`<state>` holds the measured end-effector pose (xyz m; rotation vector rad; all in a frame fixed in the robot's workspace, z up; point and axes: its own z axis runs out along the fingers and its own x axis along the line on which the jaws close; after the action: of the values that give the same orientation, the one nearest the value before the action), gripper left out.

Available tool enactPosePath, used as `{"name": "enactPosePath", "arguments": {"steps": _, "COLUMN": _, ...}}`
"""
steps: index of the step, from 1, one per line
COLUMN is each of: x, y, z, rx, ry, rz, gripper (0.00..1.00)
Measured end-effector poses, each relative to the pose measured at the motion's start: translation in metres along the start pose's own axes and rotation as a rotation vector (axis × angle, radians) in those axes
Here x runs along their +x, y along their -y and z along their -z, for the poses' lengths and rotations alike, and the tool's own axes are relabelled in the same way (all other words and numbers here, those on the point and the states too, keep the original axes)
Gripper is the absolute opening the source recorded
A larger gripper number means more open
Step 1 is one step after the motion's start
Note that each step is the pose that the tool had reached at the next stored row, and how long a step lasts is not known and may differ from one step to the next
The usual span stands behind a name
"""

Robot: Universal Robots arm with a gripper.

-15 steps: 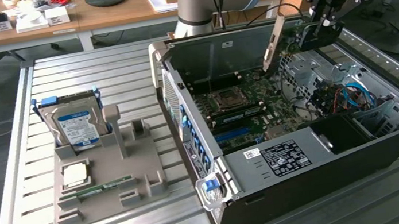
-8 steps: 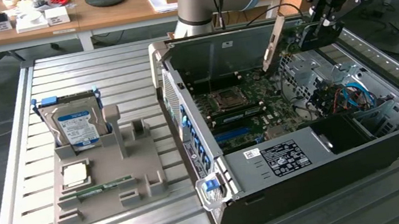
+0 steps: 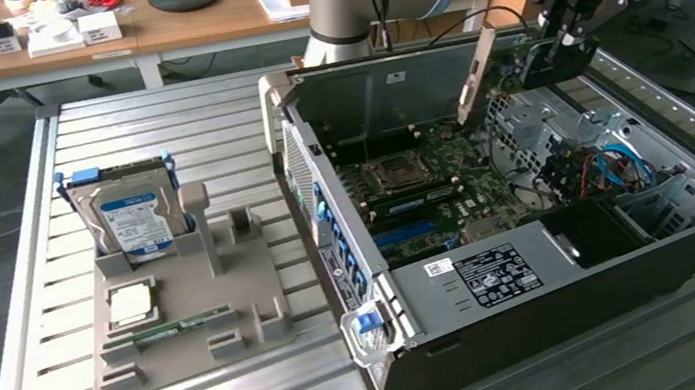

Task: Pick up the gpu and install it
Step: 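Insert the gpu into the slot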

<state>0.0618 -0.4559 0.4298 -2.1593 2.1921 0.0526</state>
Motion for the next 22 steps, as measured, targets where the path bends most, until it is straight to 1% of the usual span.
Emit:
{"name": "enactPosePath", "arguments": {"steps": 5, "x": 0.000, "y": -0.0071, "z": -0.0003, "rx": 0.0000, "ry": -0.0001, "rz": -0.001, "gripper": 0.27}}
{"name": "enactPosePath", "arguments": {"steps": 6, "x": 0.000, "y": -0.0169, "z": -0.0005, "rx": 0.0002, "ry": -0.0001, "rz": -0.003, "gripper": 0.27}}
{"name": "enactPosePath", "arguments": {"steps": 7, "x": 0.000, "y": -0.0211, "z": -0.0006, "rx": 0.0002, "ry": -0.0001, "rz": -0.003, "gripper": 0.27}}
{"name": "enactPosePath", "arguments": {"steps": 8, "x": 0.000, "y": -0.0227, "z": -0.0005, "rx": 0.0002, "ry": -0.0002, "rz": -0.004, "gripper": 0.27}}
{"name": "enactPosePath", "arguments": {"steps": 22, "x": 0.000, "y": -0.0241, "z": -0.0005, "rx": 0.0002, "ry": -0.0002, "rz": -0.004, "gripper": 0.27}}
